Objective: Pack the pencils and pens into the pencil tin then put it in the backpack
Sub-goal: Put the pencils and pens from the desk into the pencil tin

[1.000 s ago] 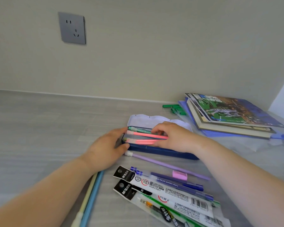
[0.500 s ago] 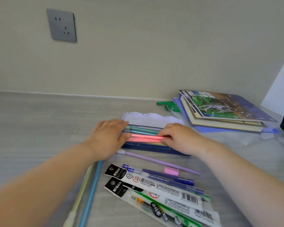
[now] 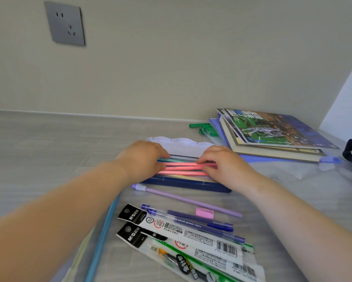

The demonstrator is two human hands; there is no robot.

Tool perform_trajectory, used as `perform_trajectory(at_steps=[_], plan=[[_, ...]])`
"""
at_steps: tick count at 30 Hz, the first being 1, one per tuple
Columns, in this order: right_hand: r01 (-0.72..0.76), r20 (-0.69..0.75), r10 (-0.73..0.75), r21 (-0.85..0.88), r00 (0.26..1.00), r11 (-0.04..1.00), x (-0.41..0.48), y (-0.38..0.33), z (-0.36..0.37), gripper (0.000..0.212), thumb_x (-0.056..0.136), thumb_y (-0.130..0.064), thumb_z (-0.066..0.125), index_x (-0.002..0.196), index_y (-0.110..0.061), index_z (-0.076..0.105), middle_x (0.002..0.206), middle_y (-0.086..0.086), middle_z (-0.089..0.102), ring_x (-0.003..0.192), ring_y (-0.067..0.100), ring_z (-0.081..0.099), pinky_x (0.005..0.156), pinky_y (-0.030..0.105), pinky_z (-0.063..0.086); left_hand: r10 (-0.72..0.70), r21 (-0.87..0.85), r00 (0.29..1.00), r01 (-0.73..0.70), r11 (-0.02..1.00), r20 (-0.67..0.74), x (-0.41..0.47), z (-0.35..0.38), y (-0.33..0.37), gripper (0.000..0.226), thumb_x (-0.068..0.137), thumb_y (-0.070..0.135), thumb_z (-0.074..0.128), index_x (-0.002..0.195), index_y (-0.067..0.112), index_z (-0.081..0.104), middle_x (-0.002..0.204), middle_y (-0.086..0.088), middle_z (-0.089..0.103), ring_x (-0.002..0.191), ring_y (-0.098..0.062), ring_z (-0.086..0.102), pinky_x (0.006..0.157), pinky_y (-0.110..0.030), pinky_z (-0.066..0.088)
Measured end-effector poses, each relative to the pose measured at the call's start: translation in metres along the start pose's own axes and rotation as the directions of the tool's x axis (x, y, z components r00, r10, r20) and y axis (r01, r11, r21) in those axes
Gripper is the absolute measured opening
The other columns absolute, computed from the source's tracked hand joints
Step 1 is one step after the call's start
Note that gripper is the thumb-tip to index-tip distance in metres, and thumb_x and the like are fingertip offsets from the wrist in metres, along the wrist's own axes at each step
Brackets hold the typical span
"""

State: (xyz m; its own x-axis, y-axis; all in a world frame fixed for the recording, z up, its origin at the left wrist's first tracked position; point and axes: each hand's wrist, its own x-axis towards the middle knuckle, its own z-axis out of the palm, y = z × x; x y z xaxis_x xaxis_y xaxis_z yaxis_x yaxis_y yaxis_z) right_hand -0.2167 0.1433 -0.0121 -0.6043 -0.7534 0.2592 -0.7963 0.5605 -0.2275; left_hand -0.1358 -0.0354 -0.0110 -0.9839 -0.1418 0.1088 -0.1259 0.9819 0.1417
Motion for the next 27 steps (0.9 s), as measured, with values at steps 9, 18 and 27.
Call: perform_trajectory(at_steps=[9,18,27], plan=[[-0.082,0.191,0.068,0.067,0.979,0.994,-0.005,0.000,-0.013,0.021,0.088,-0.018,0.056,0.105,-0.014,0.068,0.112,0.001,0.066,0.090,0.007,0.050,0.080,0.019,0.038,-0.070,-0.356,0.997,0.056,0.933,-0.025,-0.006,0.003,-0.004,0.022,0.080,0.021,0.064,0.101,0.016,0.070,0.091,0.004,0.062,0.090,-0.011,0.054,0.077,-0.016,0.039],[-0.056,0.062,0.055,0.015,0.997,0.998,-0.006,0.002,-0.007,0.018,0.085,-0.016,0.059,0.100,-0.014,0.069,0.107,0.006,0.064,0.105,0.020,0.051,0.090,0.031,0.040,-0.087,-0.259,0.995,0.074,0.963,-0.038,-0.006,0.005,-0.008,0.021,0.083,0.020,0.060,0.101,0.019,0.070,0.115,0.001,0.068,0.108,-0.017,0.058,0.096,-0.027,0.043],[-0.076,0.020,0.076,-0.012,0.997,0.997,-0.011,-0.002,-0.003,0.037,0.090,-0.028,0.051,0.126,-0.019,0.051,0.133,0.003,0.050,0.124,0.022,0.037,0.105,0.033,0.029,-0.198,-0.327,0.962,0.129,0.936,-0.187,-0.035,-0.010,-0.016,0.024,0.086,0.023,0.054,0.106,0.018,0.065,0.098,0.002,0.063,0.099,-0.021,0.056,0.087,-0.026,0.040]])
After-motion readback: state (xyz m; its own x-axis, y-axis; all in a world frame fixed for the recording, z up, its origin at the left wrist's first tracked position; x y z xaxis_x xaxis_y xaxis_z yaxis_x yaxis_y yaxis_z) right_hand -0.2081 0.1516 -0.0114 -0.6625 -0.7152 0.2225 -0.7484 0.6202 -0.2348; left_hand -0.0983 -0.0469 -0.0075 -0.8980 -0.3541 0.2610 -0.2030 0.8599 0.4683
